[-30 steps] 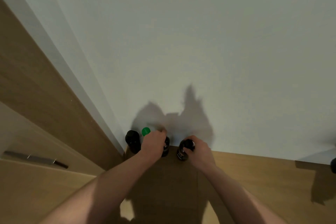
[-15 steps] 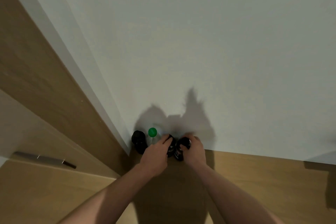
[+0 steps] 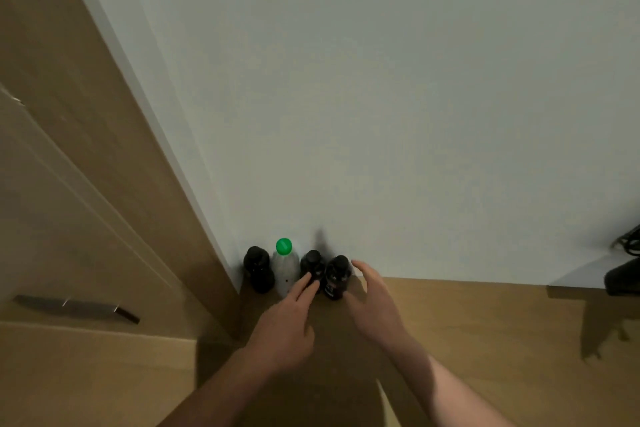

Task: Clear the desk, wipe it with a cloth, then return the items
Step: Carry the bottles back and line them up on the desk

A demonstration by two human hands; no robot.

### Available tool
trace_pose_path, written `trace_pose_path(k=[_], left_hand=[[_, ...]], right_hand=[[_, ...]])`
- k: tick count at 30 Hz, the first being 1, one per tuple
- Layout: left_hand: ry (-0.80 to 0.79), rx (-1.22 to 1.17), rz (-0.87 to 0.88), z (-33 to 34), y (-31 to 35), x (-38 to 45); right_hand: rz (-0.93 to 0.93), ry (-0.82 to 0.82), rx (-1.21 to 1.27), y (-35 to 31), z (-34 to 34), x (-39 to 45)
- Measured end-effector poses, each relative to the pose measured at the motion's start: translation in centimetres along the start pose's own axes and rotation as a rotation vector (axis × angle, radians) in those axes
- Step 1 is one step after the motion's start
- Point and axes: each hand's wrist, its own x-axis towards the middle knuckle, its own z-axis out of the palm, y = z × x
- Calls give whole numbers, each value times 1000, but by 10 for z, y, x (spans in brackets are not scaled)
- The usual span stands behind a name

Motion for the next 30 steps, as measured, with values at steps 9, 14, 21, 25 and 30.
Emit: trace_pose_path(k=[9,14,21,25,30], left_hand=[[-98,123,158,21,8,-66],[-152,252,269,31,57,-88],[-180,441,415,71,142,-121],[-116,484,532,111,189,-164],[-98,581,648,169,256,-232]], right_hand=[[74,-120,-222,47,-54,-130],[205,-116,-291,65,-93,-185],[338,-41,-370,111,-149,-293],[433,-3,-389,154,-173,-378],[516,81,-349,211,-200,-500]])
